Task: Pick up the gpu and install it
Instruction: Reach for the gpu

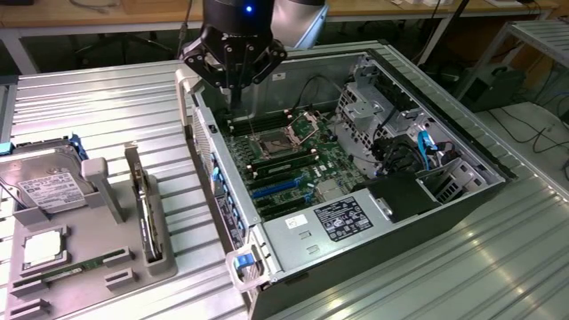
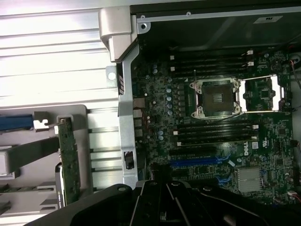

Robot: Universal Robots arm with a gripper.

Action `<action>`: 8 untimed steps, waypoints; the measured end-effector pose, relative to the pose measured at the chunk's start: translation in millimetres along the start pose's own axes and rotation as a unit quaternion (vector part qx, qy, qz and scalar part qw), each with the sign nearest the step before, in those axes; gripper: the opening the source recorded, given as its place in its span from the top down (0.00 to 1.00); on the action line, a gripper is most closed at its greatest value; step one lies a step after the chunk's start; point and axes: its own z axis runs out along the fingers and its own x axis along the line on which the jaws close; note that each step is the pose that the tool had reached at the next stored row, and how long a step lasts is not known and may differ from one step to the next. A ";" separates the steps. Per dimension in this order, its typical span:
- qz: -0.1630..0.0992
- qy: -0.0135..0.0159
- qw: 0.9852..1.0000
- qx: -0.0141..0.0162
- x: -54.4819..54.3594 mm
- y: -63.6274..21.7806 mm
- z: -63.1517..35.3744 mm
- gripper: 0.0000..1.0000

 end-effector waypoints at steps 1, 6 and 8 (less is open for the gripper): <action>0.000 0.000 1.000 0.000 0.3 -0.3 0.0 0.89; 0.000 0.001 1.000 0.000 2.0 -1.7 0.0 0.89; 0.000 0.001 1.000 0.000 2.7 -2.4 0.0 0.89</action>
